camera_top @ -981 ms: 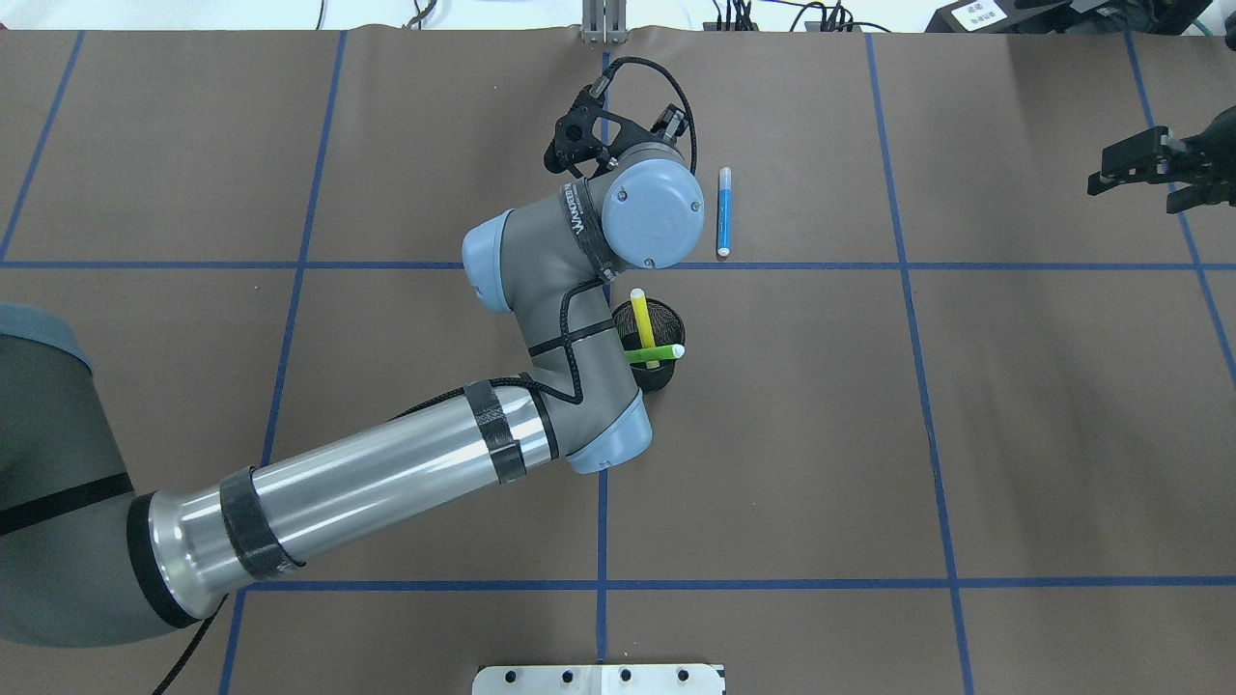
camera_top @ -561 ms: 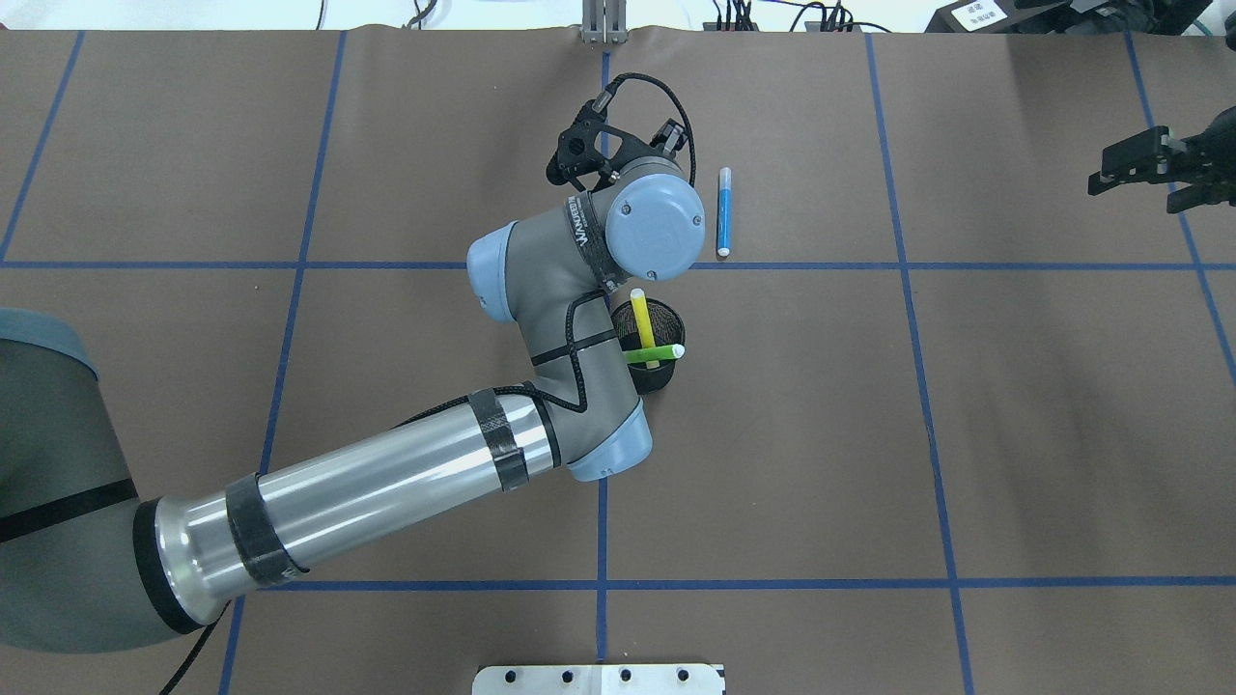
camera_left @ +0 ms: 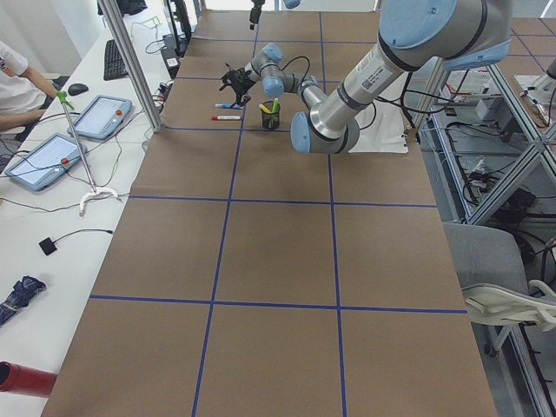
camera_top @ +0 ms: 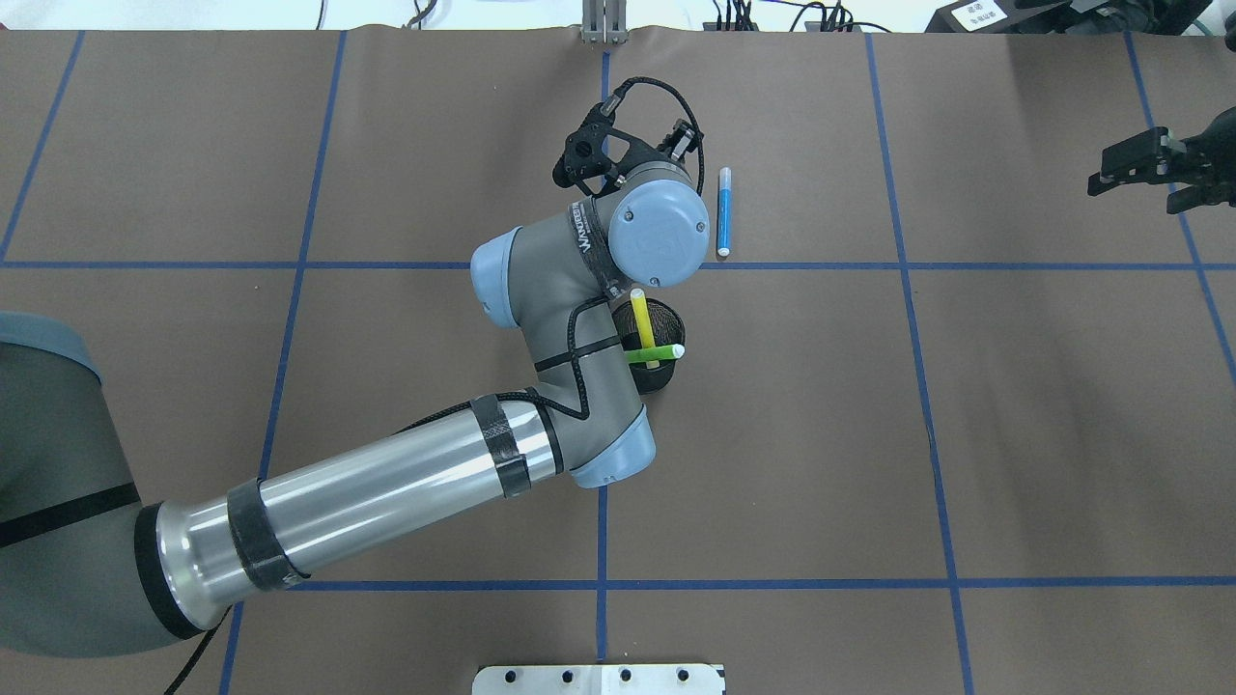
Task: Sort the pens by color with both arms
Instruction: 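Place the red marker beside the blue highlighter and release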
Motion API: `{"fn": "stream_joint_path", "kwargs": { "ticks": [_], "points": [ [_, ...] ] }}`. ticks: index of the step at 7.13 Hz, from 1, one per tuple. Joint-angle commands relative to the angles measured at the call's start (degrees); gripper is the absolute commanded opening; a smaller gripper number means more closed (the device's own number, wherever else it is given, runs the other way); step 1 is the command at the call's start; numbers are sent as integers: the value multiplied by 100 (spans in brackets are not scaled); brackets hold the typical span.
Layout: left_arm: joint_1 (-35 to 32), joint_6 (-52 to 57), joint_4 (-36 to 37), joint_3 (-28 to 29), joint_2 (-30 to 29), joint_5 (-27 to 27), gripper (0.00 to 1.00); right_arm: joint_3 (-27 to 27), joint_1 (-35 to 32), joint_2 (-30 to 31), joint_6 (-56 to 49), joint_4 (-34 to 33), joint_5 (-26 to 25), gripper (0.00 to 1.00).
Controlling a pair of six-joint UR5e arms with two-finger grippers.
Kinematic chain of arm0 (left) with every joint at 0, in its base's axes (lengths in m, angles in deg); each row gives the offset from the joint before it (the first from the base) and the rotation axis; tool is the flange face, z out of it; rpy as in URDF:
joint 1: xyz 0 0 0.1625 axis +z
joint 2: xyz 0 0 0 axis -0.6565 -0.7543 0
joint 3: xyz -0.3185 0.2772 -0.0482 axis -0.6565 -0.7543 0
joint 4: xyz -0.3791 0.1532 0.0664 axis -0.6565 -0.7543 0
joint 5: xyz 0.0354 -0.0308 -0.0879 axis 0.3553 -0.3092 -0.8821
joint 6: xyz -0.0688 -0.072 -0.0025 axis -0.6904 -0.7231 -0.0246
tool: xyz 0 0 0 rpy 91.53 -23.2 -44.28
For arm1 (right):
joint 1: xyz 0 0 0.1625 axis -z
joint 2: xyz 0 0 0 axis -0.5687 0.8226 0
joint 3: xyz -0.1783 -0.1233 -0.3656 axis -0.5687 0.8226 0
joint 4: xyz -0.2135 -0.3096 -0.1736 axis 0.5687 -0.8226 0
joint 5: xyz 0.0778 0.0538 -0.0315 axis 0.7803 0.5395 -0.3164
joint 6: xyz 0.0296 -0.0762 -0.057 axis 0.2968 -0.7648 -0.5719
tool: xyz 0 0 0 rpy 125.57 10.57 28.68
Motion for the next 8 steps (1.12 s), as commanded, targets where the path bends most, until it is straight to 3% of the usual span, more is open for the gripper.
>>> {"fn": "stream_joint_path", "kwargs": {
  "ticks": [1,2,5,7,8],
  "points": [
    [-64,417,54,-698,108,-200,92,-1,2,-51,9,0,-7,100],
    [-151,488,168,-1006,265,-662,91,-1,54,-69,70,-9,-7,100],
    [-406,1732,1782,-2682,976,-1798,91,-158,536,-367,1104,0,-209,100],
    [-669,2681,2102,-3231,1478,-2579,90,-299,843,-568,1596,9,-148,100],
    [-1010,2964,2112,-3477,1767,-3244,90,-543,1167,-666,2017,52,-130,100]
  ]
}}
